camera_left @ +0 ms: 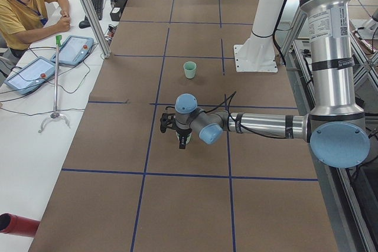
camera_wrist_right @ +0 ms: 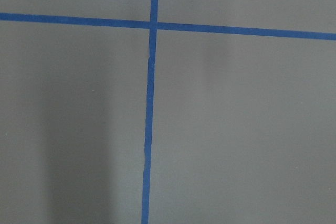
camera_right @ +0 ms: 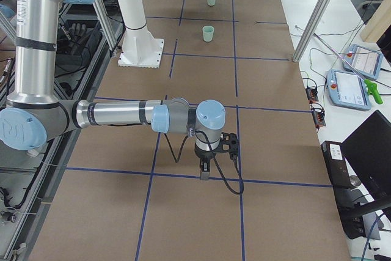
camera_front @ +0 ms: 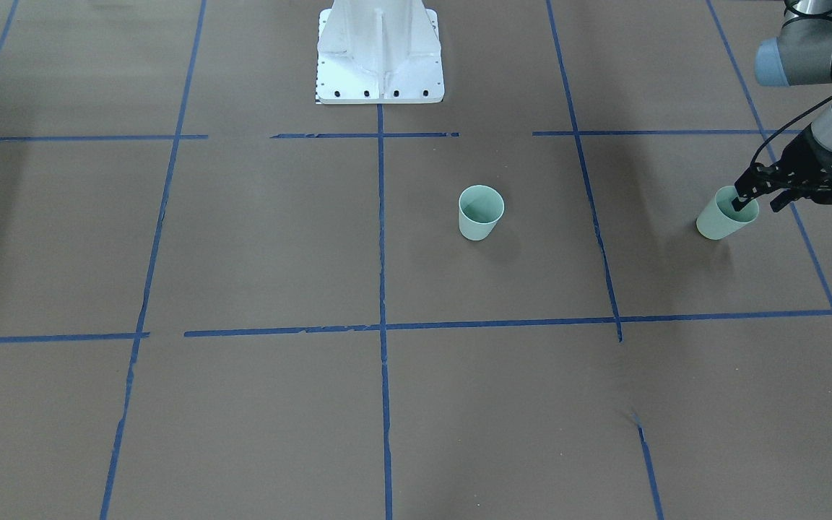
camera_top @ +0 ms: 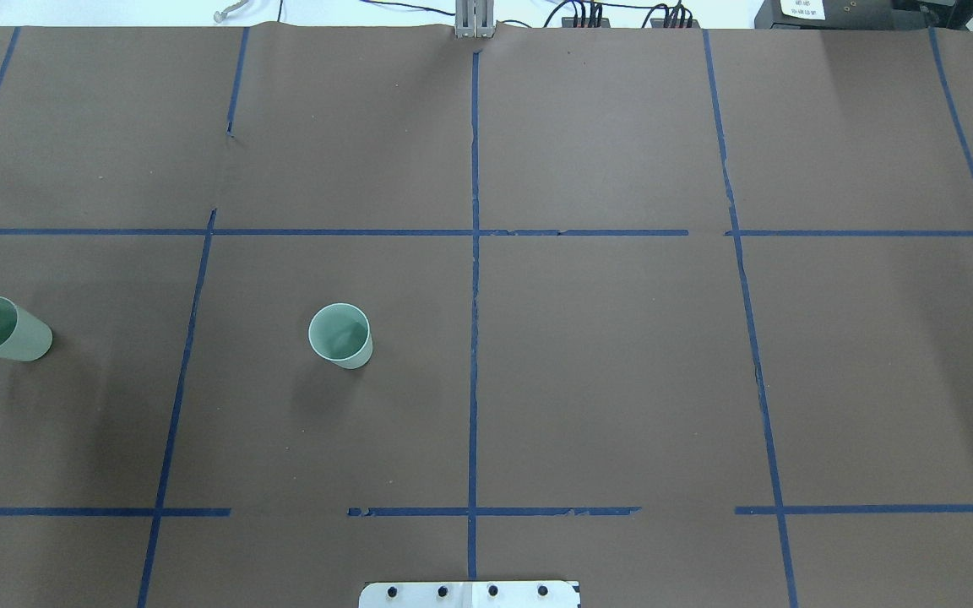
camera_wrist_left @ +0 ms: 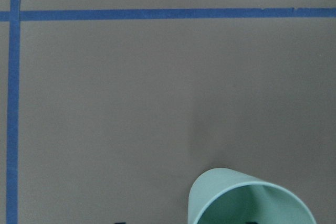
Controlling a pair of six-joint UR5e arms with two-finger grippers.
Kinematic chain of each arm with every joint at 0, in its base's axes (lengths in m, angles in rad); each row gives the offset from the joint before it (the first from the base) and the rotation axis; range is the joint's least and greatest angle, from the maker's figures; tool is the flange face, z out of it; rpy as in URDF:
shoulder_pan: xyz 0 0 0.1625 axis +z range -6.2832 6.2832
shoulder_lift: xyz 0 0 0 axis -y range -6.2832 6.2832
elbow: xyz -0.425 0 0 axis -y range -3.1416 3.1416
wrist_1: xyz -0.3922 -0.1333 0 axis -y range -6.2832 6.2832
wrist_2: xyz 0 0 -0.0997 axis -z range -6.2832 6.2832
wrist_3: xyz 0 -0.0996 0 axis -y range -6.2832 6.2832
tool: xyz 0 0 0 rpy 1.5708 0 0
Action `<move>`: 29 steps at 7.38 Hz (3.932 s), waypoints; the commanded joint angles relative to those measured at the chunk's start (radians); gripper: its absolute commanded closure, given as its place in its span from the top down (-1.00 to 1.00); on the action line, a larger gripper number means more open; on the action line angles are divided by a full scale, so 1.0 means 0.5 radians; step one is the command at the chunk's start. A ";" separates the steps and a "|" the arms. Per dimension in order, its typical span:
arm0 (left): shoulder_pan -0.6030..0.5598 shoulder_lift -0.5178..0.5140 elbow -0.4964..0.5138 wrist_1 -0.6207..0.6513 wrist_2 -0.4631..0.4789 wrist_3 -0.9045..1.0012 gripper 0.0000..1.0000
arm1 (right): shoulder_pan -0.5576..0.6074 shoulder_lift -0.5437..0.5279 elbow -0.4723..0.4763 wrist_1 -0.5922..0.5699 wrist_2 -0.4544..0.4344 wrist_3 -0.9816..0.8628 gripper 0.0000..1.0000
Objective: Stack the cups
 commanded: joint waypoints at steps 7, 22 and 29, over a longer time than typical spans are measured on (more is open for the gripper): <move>0.011 -0.392 -0.663 0.782 -0.012 -0.526 -1.00 | -0.002 0.000 0.000 0.000 0.000 0.000 1.00; 0.721 -1.256 -0.590 1.407 0.301 -1.359 1.00 | -0.002 0.000 0.000 0.000 0.000 0.000 1.00; -0.554 -0.171 -0.548 1.404 -0.074 1.299 1.00 | 0.001 0.000 0.000 0.000 0.000 0.000 1.00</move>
